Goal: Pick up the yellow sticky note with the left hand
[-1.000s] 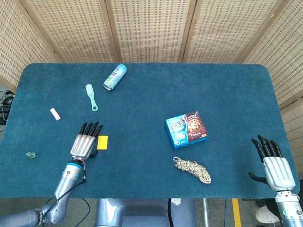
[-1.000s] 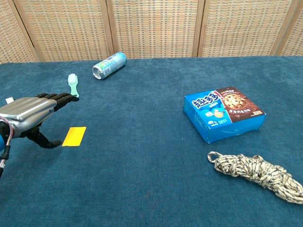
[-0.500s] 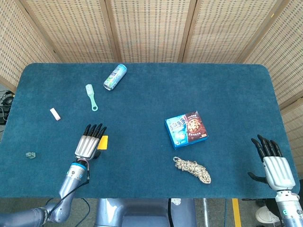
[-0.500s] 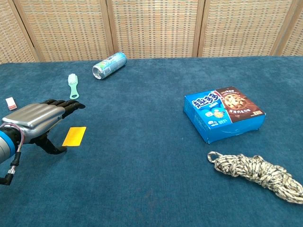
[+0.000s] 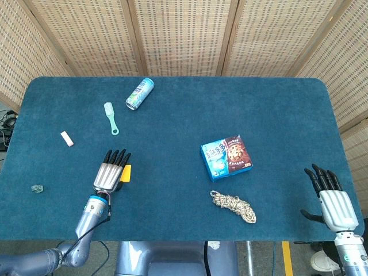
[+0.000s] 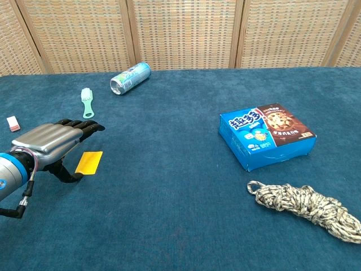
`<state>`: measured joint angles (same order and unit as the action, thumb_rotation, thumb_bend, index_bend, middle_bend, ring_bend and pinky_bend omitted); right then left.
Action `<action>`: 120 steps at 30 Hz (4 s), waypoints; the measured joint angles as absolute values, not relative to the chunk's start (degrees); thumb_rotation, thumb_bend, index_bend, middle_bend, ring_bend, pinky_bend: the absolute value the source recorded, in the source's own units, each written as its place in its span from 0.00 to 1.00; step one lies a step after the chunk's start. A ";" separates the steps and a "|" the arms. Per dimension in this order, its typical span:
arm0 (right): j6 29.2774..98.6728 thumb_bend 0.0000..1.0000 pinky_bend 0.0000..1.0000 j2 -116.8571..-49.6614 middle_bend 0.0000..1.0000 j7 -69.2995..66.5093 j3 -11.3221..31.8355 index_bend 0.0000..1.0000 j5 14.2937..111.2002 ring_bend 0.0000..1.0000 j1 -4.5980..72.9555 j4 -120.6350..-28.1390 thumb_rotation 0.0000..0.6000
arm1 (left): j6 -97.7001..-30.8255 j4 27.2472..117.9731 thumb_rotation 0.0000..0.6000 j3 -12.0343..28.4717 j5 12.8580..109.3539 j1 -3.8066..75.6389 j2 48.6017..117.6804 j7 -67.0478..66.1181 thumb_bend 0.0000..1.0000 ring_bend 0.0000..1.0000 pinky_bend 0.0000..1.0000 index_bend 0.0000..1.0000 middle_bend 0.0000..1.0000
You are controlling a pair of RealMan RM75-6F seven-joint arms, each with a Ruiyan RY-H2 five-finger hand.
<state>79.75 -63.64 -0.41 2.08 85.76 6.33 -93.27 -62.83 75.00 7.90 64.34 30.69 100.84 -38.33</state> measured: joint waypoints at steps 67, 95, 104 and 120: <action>79.55 0.01 0.00 -63.48 0.00 -0.37 1.72 0.00 85.93 0.00 6.58 -93.85 1.00 | -70.08 66.80 1.00 4.91 73.54 26.54 105.95 -32.70 0.33 0.00 0.00 0.30 0.00; 79.48 0.01 0.00 -63.33 0.00 -0.71 1.57 0.00 86.21 0.00 6.65 -93.93 1.00 | -69.83 61.57 1.00 5.95 75.05 27.12 109.35 -31.12 0.34 0.00 0.00 0.62 0.00; 79.44 0.01 0.00 -63.28 0.00 -0.89 1.54 0.00 86.30 0.00 6.69 -93.86 1.00 | -69.34 60.99 1.00 6.27 74.93 27.25 109.45 -31.34 0.41 0.00 0.00 0.61 0.00; 79.52 0.01 0.00 -63.32 0.00 -0.98 1.46 0.00 86.52 0.00 6.71 -93.81 1.00 | -68.72 61.19 1.00 6.78 74.62 27.43 109.32 -31.10 0.54 0.00 0.00 0.61 0.00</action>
